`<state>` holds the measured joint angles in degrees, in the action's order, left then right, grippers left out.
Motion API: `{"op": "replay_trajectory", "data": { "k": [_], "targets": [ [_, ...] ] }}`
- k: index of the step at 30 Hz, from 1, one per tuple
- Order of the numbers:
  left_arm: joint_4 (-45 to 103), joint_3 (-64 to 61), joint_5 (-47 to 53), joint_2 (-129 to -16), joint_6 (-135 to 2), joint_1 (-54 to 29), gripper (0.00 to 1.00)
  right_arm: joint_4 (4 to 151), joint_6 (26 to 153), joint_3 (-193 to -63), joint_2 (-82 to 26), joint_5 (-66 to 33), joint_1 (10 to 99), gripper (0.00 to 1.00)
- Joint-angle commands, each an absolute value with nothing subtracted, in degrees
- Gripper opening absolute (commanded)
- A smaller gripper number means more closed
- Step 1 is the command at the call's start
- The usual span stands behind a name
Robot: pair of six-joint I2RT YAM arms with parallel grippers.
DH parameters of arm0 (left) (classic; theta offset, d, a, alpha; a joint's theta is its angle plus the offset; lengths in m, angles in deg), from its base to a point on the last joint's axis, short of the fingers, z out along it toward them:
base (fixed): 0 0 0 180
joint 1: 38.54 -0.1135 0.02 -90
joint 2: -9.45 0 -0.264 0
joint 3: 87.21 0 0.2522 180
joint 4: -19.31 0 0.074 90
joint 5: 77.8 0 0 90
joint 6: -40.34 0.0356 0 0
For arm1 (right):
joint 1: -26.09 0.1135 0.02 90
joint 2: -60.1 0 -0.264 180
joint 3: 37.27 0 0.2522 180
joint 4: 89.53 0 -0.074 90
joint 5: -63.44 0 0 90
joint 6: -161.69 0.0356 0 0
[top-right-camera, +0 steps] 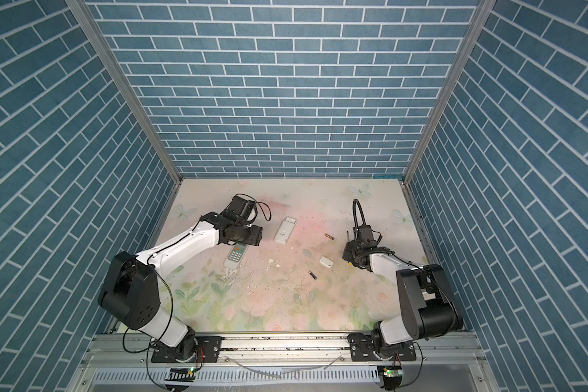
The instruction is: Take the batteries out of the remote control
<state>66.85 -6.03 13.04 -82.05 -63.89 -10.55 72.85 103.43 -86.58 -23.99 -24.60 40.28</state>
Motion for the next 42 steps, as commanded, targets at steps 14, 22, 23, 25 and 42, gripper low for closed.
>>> {"op": "replay_trajectory", "data": {
  "k": [14,22,23,25,42],
  "targets": [
    [76.7,-7.2,25.5,-87.4,-61.2,-11.8,0.77,54.6,102.4,-92.9,-11.3,-23.0,40.3,0.58],
    [75.6,-4.3,25.7,-95.0,-60.0,-12.2,0.78,51.8,102.3,-94.5,-4.8,-22.1,40.9,0.58],
    [75.5,-3.9,25.6,-95.7,-59.9,-12.3,0.78,51.5,102.2,-94.7,-4.7,-22.0,40.9,0.58],
    [75.3,-3.1,25.4,-97.3,-59.8,-12.6,0.78,51.1,102.0,-95.3,-4.6,-21.9,41.1,0.58],
    [71.0,-4.1,19.3,-101.6,-60.0,-16.8,0.52,50.1,101.9,-98.1,-4.6,-22.9,43.1,0.57]
  ]
}}
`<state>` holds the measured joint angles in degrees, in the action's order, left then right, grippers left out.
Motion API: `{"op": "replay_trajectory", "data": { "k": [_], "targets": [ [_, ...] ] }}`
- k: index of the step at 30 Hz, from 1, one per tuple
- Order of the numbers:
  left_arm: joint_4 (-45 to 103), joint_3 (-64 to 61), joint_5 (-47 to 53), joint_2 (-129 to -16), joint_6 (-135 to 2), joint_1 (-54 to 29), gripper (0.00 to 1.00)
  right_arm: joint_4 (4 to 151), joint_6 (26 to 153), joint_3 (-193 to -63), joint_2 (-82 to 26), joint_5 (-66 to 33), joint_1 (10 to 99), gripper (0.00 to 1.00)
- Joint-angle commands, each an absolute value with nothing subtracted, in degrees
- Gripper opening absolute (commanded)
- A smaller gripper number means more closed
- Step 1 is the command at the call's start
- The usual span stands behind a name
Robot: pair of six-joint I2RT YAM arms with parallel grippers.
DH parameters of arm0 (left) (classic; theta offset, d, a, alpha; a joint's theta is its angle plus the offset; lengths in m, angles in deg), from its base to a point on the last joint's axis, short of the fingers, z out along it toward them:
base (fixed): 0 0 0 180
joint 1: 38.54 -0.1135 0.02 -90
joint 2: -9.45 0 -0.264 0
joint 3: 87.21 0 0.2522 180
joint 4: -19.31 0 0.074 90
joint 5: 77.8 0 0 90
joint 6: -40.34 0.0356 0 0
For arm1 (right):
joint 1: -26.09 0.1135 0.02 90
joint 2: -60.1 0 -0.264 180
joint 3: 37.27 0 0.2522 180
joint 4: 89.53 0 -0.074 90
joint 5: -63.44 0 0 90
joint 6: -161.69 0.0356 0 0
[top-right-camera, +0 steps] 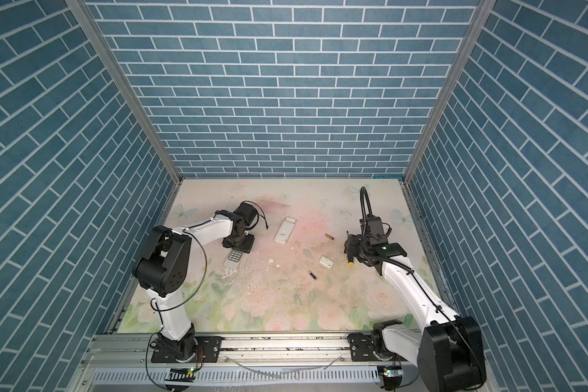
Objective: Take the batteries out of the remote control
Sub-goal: 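Grasp the display remote with the left gripper and lift it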
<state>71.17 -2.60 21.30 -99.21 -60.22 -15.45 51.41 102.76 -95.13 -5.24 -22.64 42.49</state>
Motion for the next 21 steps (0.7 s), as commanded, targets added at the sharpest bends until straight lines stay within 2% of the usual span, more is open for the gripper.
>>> {"op": "replay_trajectory", "data": {
  "k": [1,5,10,21],
  "targets": [
    [70.6,-4.4,18.8,-101.6,-60.2,-17.2,0.49,49.9,101.9,-98.3,-4.6,-23.0,43.2,0.56],
    [69.6,-5.1,17.1,-102.0,-60.2,-18.1,0.51,49.2,101.8,-99.3,-4.5,-23.7,43.9,0.56],
    [68.7,-5.4,15.5,-103.0,-60.5,-18.8,0.6,48.1,101.8,-100.7,-4.5,-24.6,45.0,0.56],
    [68.8,-4.4,12.4,-104.5,-61.0,-20.5,0.61,46.8,101.8,-103.1,-4.9,-25.9,47.0,0.55]
  ]
}}
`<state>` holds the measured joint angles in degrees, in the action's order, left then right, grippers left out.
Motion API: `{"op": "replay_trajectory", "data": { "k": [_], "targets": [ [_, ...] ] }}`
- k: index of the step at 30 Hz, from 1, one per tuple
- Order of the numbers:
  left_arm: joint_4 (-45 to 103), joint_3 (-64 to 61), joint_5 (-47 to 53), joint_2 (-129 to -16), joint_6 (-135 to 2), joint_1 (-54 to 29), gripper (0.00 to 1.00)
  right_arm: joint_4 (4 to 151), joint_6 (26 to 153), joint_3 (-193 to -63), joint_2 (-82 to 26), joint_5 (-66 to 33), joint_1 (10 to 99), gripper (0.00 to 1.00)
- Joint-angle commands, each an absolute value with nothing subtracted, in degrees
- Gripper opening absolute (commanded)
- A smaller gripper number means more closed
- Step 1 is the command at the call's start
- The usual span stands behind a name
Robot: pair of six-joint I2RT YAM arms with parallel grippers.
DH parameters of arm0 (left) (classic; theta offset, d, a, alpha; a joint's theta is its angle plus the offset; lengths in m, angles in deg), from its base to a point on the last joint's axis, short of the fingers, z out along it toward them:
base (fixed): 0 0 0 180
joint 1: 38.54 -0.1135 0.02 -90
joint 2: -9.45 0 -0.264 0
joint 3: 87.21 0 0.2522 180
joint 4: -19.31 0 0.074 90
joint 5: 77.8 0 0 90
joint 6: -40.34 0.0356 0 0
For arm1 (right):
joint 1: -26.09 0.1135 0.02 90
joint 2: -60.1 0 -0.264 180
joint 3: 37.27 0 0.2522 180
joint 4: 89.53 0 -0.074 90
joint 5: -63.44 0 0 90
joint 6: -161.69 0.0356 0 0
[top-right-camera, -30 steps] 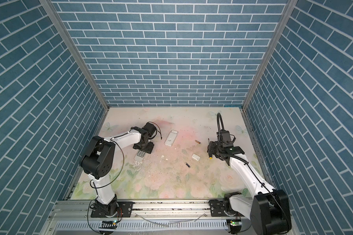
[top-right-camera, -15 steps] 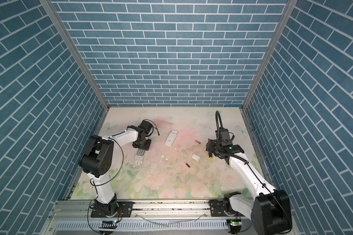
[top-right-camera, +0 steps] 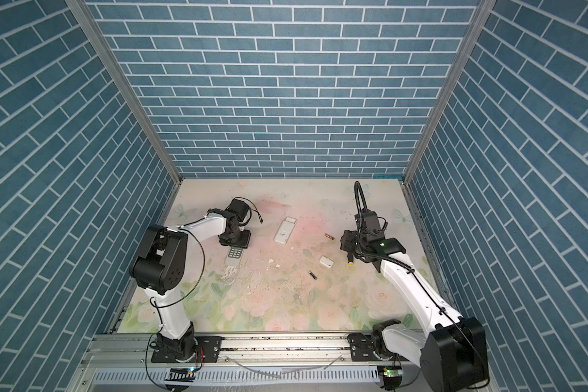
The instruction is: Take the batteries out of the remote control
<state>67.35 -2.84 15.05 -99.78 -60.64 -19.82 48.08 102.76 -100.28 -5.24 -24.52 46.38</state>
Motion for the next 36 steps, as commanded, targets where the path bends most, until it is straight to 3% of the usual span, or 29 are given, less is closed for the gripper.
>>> {"op": "replay_trajectory", "data": {
  "k": [1,6,11,16,27,36],
  "targets": [
    [69.3,-4.0,12.1,-105.0,-61.0,-20.5,0.61,46.8,101.7,-103.3,-5.0,-25.9,47.1,0.56],
    [70.4,-2.6,10.6,-107.1,-61.1,-20.7,0.6,46.4,101.3,-104.5,-5.7,-25.4,47.9,0.55],
    [69.7,-2.7,9.8,-106.1,-62.2,-20.6,0.52,46.6,100.5,-105.8,-7.1,-23.7,49.2,0.54],
    [68.0,-3.6,7.3,-103.1,-64.2,-20.7,0.5,50.1,99.3,-105.7,-9.0,-21.9,52.8,0.53],
    [60.3,-8.3,-1.7,-94.7,-72.1,-20.7,0.49,72.4,102.1,-101.2,-18.3,-18.0,65.3,0.5],
    [54.4,-12.0,-6.5,-90.3,-77.8,-20.7,0.48,86.1,106.7,-104.7,-30.5,-17.4,73.5,0.5]
  ]
}}
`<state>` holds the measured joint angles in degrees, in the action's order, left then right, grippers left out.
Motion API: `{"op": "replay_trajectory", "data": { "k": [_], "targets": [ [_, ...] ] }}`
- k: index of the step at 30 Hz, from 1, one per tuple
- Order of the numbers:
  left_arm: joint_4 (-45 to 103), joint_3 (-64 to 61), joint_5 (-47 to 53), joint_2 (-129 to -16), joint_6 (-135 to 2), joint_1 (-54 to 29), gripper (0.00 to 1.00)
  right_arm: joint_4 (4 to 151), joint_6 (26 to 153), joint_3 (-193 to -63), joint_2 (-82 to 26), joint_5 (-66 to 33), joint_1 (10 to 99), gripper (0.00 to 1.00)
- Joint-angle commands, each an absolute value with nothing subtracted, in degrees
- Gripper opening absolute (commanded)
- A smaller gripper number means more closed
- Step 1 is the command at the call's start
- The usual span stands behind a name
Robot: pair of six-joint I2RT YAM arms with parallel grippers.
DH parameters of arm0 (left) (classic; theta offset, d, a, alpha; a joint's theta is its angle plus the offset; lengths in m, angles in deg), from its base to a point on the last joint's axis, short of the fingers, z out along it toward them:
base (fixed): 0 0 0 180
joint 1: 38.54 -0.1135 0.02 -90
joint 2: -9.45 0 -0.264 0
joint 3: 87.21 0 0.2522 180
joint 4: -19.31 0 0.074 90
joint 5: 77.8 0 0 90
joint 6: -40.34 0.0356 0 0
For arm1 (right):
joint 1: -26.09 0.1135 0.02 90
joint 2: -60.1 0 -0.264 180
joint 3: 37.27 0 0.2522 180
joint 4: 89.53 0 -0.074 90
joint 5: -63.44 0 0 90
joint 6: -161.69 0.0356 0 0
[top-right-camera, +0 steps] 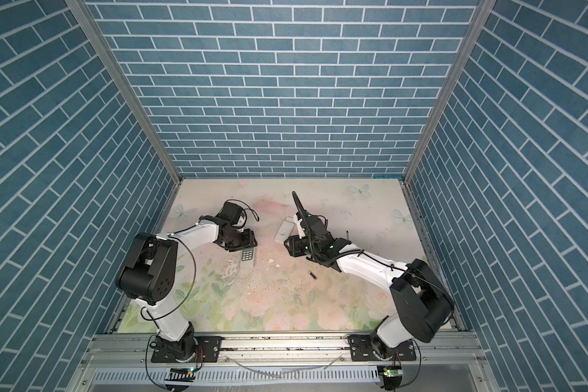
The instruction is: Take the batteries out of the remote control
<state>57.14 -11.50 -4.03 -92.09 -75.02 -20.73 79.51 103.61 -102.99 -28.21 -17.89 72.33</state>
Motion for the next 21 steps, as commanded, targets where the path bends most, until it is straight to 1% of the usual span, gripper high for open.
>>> {"op": "replay_trajectory", "data": {
  "k": [1,8,21],
  "targets": [
    [54.0,-12.1,-6.8,-89.8,-78.3,-20.7,0.48,87.3,107.5,-105.1,-31.4,-17.3,74.1,0.5],
    [51.1,-12.5,-8.7,-86.6,-82.1,-20.7,0.48,90.6,108.9,-107.7,-35.7,-16.7,77.2,0.53],
    [48.2,-14.3,-9.2,-80.3,-86.2,-20.7,0.48,91.7,110.2,-112.1,-39.9,-14.5,79.3,0.54]
  ]
}}
